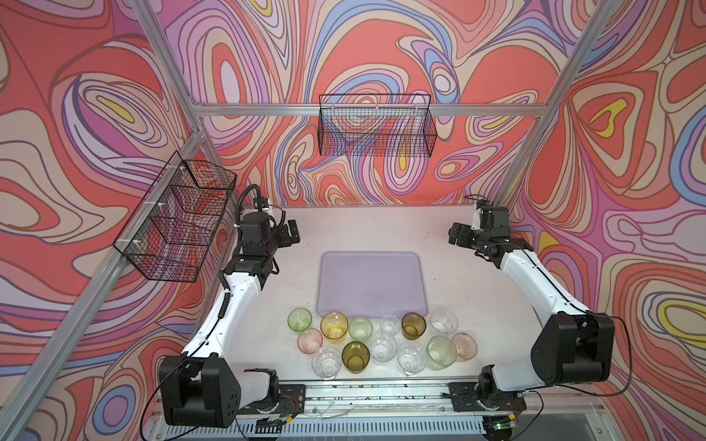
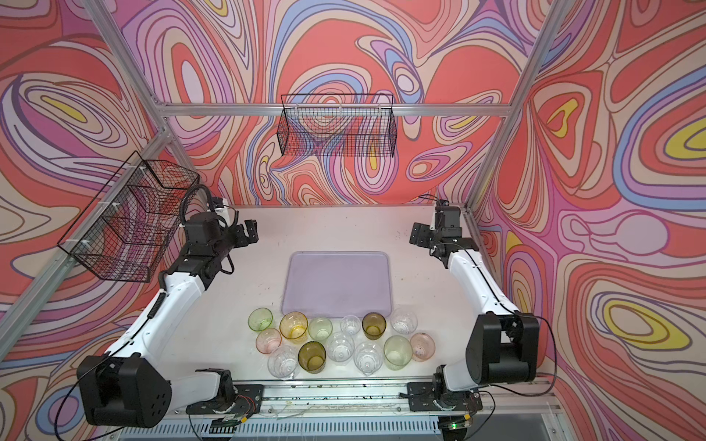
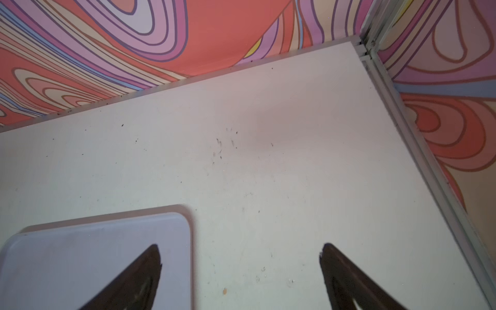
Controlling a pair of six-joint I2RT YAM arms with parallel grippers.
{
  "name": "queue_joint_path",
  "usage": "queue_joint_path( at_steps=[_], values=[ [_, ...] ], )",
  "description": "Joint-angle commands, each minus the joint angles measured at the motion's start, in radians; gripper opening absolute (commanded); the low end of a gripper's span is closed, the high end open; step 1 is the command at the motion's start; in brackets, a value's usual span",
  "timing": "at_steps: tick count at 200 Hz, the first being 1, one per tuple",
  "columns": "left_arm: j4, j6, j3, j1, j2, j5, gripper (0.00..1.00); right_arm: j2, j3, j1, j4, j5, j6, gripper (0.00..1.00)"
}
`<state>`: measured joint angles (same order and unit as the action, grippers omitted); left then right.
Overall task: Place the glasses into the tray
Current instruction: Pick up the glass from the bottom-right of the table.
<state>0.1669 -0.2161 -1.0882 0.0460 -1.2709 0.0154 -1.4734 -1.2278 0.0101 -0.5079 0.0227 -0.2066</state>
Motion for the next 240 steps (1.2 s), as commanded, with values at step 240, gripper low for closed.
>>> queue_joint_path(
  at_steps=[240],
  values=[
    [0.406,-0.022,-0.168,0.028,-0.104,0.327,0.98,0.248,0.169,0.206,-0.758,0.079,-0.194,0.70]
  ],
)
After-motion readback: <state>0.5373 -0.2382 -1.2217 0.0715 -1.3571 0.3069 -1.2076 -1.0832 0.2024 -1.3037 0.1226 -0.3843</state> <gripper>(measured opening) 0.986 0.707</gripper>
